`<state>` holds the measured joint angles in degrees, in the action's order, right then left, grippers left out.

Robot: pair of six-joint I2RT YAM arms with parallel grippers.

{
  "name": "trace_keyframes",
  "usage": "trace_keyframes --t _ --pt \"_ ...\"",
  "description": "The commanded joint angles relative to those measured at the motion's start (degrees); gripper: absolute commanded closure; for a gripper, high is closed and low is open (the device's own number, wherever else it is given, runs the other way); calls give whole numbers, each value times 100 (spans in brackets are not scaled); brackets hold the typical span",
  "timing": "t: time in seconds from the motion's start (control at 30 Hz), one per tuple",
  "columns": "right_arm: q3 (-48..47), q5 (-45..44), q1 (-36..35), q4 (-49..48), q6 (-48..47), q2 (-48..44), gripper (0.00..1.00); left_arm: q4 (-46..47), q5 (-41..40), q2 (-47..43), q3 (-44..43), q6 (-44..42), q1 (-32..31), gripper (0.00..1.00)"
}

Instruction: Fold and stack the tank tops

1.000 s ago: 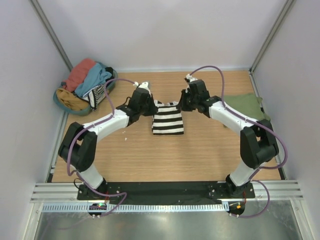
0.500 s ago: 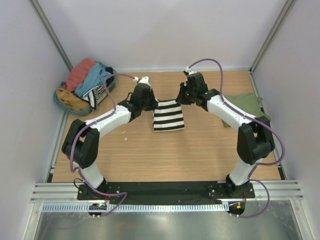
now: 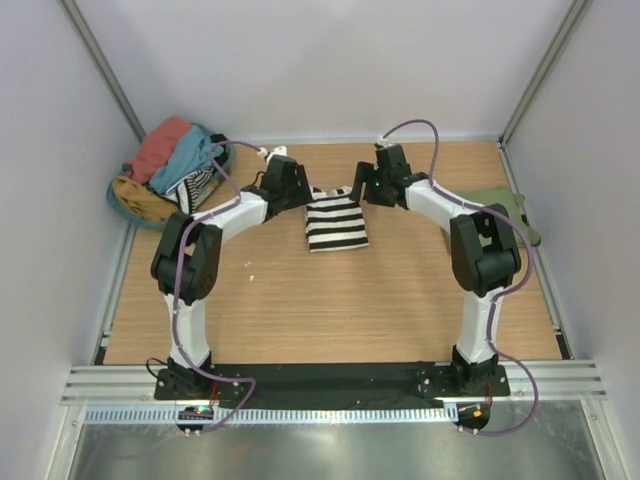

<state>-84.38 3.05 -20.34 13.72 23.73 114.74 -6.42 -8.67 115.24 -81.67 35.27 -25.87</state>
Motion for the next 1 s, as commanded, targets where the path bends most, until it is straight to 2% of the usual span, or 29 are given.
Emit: trace_keyframes --t 0.0,0.03,0.1,0.13,0.17,0.2,0.27,0.3,0.43,0.6,0.7,0.83,0.93,0.97 --pt "498 107 -32 -492 0 -1004 33 70 -58 -861 343 -108 -67 33" --pt "649 204 -32 -545 27 -1128 39 88 57 -985 466 -64 -59 35" --pt "904 625 -32 -659 114 -1287 51 236 381 -1337 888 67 -67 46" --pt "1114 775 -32 -703 132 -1418 61 333 749 -1442 1168 233 -76 50" --pt "1221 1142 -23 -825 158 -1454 64 508 848 -1574 1275 305 -111 60" --pt "1353 1250 -32 -827 211 -1489 72 571 1197 -1610 1363 384 -120 65" --pt "1441 1591 -23 -818 264 -1516 78 615 1700 -1549 1452 630 -146 77" --pt "1520 1724 -32 -827 325 -1516 84 615 1841 -1505 1461 709 -155 81" --pt "1758 2147 -32 -976 510 -1349 91 826 2281 -1268 1478 947 -243 89" --pt "2240 1946 -5 -906 581 -1235 95 870 2387 -829 1435 1026 -165 92" --pt "2452 1542 56 -844 607 -1138 96 870 2326 -512 1566 1140 125 94" --pt "2400 1383 232 -669 660 -866 96 897 2177 -450 1733 992 266 94" --pt "2400 1129 241 -581 651 -1032 92 896 2133 -625 1838 912 240 84" --pt "2417 971 241 -528 616 -1137 90 896 2071 -817 1891 877 223 65"
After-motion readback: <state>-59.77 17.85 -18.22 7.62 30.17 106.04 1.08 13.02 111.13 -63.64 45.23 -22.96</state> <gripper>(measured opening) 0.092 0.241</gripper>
